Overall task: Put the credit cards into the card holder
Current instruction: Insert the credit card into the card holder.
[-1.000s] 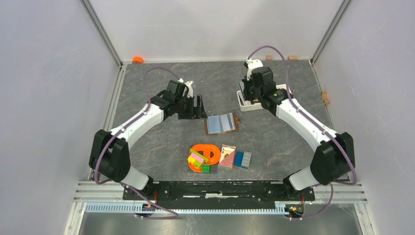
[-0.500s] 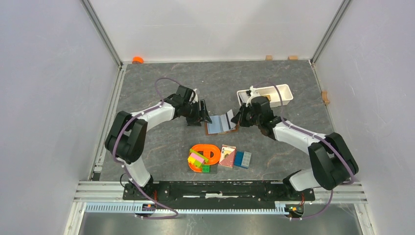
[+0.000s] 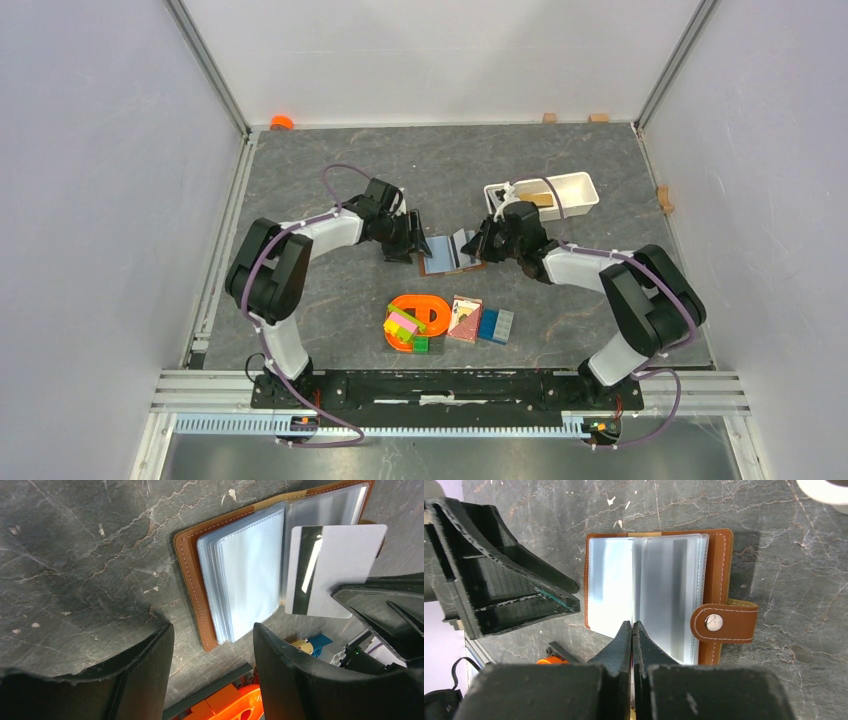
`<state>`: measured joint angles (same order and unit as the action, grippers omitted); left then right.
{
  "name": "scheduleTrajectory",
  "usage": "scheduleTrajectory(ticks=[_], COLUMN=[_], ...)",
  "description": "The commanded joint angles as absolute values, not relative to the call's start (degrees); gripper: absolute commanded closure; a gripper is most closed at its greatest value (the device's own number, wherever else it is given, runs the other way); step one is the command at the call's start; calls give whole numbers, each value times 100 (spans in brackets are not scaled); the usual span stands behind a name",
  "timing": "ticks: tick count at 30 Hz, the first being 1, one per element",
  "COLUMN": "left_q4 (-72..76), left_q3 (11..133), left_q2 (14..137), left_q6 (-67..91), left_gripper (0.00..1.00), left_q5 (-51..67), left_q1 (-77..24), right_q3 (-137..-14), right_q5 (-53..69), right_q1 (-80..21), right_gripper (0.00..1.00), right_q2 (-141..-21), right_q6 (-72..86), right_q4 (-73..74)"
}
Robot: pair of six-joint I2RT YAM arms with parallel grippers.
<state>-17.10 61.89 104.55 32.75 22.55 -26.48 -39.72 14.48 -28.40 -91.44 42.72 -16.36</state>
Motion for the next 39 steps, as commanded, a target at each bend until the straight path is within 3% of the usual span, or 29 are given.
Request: scheduleTrajectory(ticks=[1, 39], left_q4=[-1676, -1778], left_q3=[6381, 6425], left_q2=[10561, 10889], left_q6=[3241, 3182], left_gripper=[34, 48], left_q5=[2144, 2146], left_q1=[-2648, -2646], right_q3=[-4017, -3675], right_q5=[1532, 1951], right_q1=[-2860, -2860], right_gripper=[100, 100], right_q2=[-9358, -9967], right_q6=[4335, 4842], right_q4=[-2053, -3011])
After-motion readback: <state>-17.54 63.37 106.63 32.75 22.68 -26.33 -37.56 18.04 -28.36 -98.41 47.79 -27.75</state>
